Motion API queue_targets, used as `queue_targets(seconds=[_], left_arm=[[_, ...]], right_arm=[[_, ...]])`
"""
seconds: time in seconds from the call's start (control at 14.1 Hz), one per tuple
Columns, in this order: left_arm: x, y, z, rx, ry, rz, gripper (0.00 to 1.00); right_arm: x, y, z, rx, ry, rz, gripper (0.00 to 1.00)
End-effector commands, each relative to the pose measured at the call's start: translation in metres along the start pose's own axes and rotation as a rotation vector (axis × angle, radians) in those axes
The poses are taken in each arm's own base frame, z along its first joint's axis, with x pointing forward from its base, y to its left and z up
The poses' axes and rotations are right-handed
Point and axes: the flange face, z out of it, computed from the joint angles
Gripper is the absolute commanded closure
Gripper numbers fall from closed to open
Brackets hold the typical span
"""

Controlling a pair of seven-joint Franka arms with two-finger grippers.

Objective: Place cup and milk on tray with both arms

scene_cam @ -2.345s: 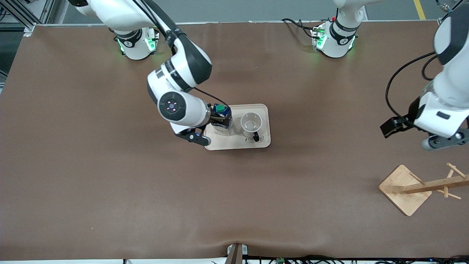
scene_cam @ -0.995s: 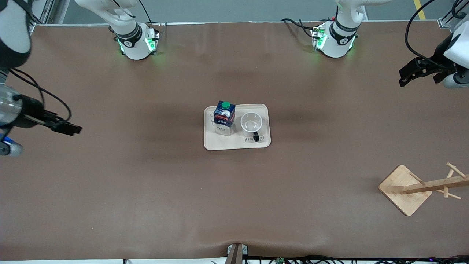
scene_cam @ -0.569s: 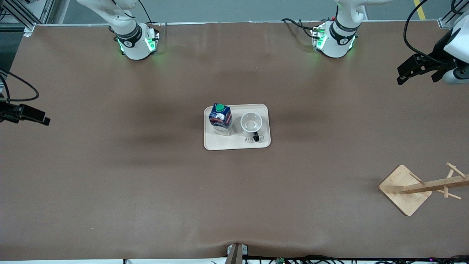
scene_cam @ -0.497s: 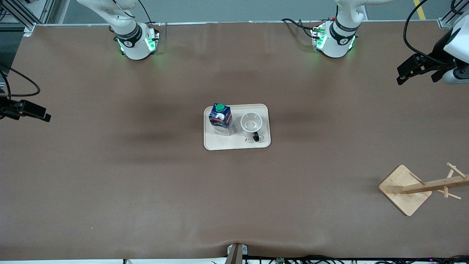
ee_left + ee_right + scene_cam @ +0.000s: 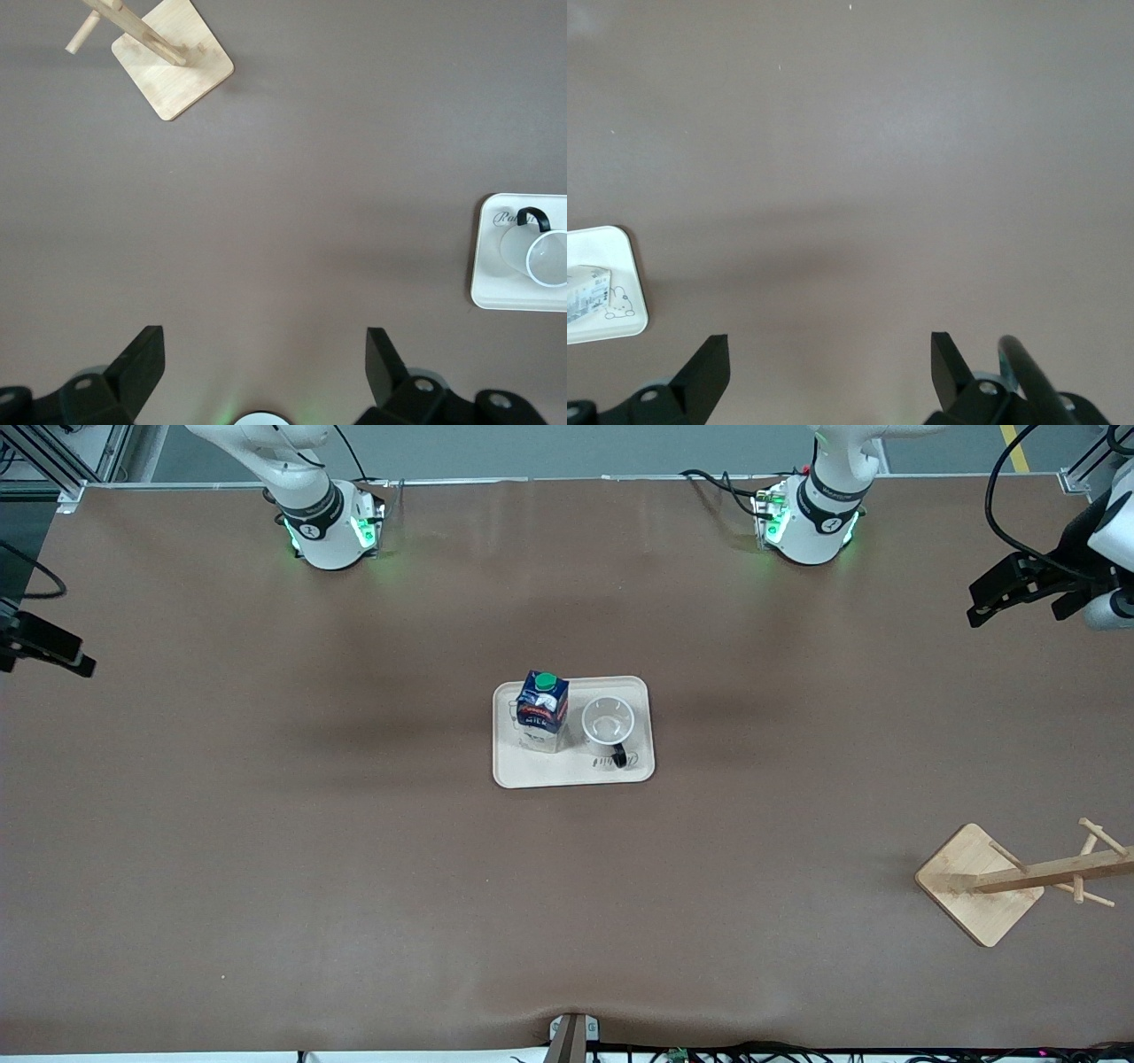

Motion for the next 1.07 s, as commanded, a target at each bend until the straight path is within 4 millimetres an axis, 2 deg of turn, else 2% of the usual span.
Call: queue_targets(seconds=[0.0, 0.21, 0.5, 0.99], left_arm=[[0.0014, -0.002, -0.0074, -0.005, -0.007, -0.008, 0.0], [0.0012, -0.0001, -0.0075, -0.001, -0.006, -0.006, 0.0], [0.0061, 0.0021, 0.0004, 0.001, -0.021, -0.005, 0.0], [0.0057, -0.0055, 0.0025, 0.004, -0.037, -0.028, 0.0]], right_arm=[[-0.0017, 0.0083, -0.0059, -0.009, -0.001, 0.004, 0.0], [-0.0008, 0.0037, -0.0065, -0.02, 0.006, -0.007, 0.0], [-0.0007, 0.0098, -0.0068, -0.021, 0.008, -0.002, 0.0], [-0.0017, 0.009, -0.0059, -0.015, -0.001, 0.005, 0.0]])
